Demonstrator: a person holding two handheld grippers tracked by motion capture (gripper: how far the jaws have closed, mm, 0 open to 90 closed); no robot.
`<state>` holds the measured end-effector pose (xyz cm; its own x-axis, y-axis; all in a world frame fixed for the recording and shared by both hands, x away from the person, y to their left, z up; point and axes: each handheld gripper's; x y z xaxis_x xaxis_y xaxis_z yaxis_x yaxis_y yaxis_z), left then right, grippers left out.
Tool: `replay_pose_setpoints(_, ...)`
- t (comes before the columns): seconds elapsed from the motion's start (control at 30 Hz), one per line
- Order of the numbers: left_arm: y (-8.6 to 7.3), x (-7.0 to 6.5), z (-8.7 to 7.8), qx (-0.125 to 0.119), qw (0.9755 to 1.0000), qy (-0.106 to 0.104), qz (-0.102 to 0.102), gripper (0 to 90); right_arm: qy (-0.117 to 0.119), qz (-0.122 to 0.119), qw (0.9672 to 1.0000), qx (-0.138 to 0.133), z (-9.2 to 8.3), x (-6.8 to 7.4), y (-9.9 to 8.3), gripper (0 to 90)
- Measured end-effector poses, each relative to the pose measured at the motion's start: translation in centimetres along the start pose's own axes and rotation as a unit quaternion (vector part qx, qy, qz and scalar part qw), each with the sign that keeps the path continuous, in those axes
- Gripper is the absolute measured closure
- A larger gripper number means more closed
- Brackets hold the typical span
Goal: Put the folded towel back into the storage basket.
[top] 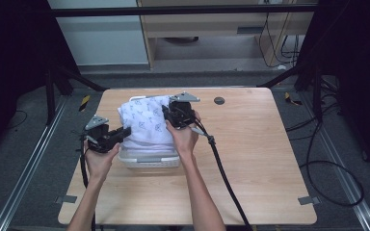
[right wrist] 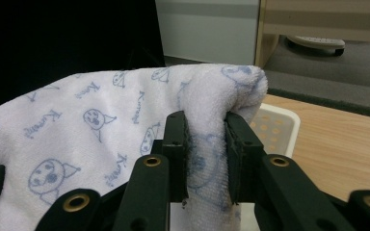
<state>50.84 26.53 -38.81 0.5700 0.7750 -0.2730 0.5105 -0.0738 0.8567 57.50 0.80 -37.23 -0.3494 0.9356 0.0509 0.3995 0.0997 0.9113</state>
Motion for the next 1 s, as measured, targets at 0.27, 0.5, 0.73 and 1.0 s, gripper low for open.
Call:
replay_pose_setpoints(0.27, -0.7, 0.5, 0.9, 0.016, 0.9999, 0.002, -0.005, 77.4, -0.005, -0.006, 0.9999, 0.013, 0.7, 0.0, -0.7, 73.3)
replay_pose_setpoints(0.5, -1.3, 0.7, 1.8, 0.035, 0.9994, 0.006, -0.003, 77.4, -0.012, -0.009, 0.9995, 0.026, 1.3, 0.0, -1.6, 73.1)
replay_pose_setpoints(0.73, -1.9, 1.1, 2.6, 0.052, 0.9986, 0.008, -0.007, 77.3, -0.016, -0.015, 0.9990, 0.039, 2.0, 0.0, -2.4, 73.0)
replay_pose_setpoints(1.0, -2.3, 1.4, 3.3, 0.068, 0.9976, 0.012, -0.006, 77.2, -0.023, -0.019, 0.9984, 0.048, 2.4, 0.1, -3.2, 72.6)
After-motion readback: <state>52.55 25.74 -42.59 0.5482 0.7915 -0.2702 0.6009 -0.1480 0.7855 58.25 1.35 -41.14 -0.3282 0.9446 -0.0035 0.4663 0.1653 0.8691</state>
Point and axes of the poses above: each handheld gripper's, and its own axes: z roughly forward along the jaws, y roughly out of its top, x roughly to its left, and after that the axes turned 11 degrees about -y, right-handed
